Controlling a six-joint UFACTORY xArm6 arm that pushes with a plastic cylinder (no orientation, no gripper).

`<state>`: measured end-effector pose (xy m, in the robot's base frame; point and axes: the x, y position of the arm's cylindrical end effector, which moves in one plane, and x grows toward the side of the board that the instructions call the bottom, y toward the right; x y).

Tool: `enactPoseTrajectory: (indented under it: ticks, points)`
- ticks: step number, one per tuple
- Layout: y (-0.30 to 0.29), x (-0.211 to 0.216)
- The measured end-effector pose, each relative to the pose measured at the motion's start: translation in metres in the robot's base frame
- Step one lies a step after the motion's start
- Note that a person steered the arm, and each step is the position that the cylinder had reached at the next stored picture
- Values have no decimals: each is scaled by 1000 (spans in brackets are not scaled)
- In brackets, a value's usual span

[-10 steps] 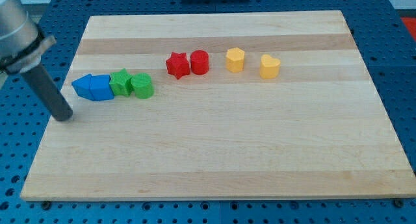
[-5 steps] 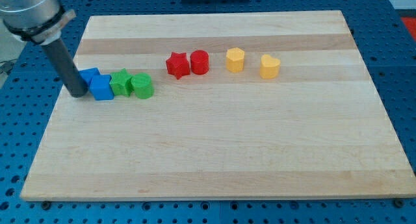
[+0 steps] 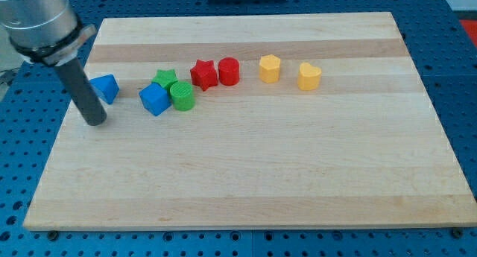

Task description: Move the blue triangle to the left of the green star

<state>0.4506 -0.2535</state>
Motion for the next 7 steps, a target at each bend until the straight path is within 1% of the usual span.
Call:
enactPoseTrajectory:
  ticks: [1, 2, 4, 5, 6, 7]
  points:
    - [-41, -13]
    - [-47, -13]
    - [-51, -26]
    - [-30, -50]
    - [-12, -45]
    - [13, -30]
